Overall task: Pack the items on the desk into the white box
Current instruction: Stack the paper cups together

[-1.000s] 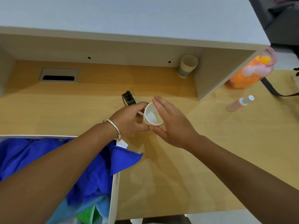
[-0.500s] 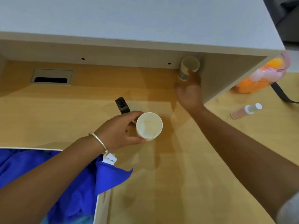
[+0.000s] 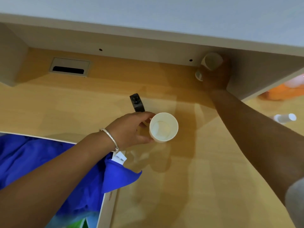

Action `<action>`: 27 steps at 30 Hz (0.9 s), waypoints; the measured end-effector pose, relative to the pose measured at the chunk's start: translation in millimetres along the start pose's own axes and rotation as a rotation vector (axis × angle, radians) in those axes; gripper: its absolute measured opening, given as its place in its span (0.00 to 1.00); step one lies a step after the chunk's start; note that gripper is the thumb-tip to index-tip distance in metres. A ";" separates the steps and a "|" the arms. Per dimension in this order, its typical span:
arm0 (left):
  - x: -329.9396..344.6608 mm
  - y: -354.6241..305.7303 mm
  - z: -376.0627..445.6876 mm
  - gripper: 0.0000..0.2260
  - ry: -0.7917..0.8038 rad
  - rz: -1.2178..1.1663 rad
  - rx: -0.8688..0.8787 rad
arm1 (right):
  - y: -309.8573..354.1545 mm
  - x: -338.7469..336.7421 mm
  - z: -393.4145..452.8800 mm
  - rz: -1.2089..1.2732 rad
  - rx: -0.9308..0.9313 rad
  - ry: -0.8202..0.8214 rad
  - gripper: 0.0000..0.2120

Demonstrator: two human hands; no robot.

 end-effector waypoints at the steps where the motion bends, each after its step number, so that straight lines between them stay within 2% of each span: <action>1: -0.3 0.2 0.3 0.29 0.001 -0.008 -0.001 | 6.5 -3.9 -8.2 0.003 0.004 0.018 0.37; 5: -3.5 -2.5 -1.2 0.27 0.012 -0.058 0.020 | 57.4 -31.4 -58.0 0.096 -0.122 0.068 0.37; 10: -12.8 -3.6 -8.4 0.27 0.013 -0.107 0.023 | 122.7 -64.9 -136.7 0.259 -0.251 0.235 0.34; 14: -25.6 -2.3 -16.2 0.30 -0.016 -0.074 0.028 | 160.6 -71.0 -182.7 0.193 -0.429 0.369 0.37; 17: -34.0 -4.1 -24.2 0.35 -0.044 0.031 0.058 | 167.0 -59.1 -203.2 0.061 -0.530 0.449 0.37; 21: -41.4 -5.9 -34.1 0.37 -0.130 0.205 0.120 | 156.1 -39.3 -217.6 -0.030 -0.541 0.505 0.38; 27: -45.7 8.6 -41.2 0.37 -0.161 0.180 0.089 | 130.7 -16.0 -229.1 -0.112 -0.547 0.511 0.37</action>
Point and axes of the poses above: each hand's wrist, its own z-axis towards the middle knuckle, its own x-axis out of the palm, y = z × x, the point moved 10 cm from there along z, towards the middle knuckle, and after that the axes turned 12 degrees about -x, right-handed, at the moved point
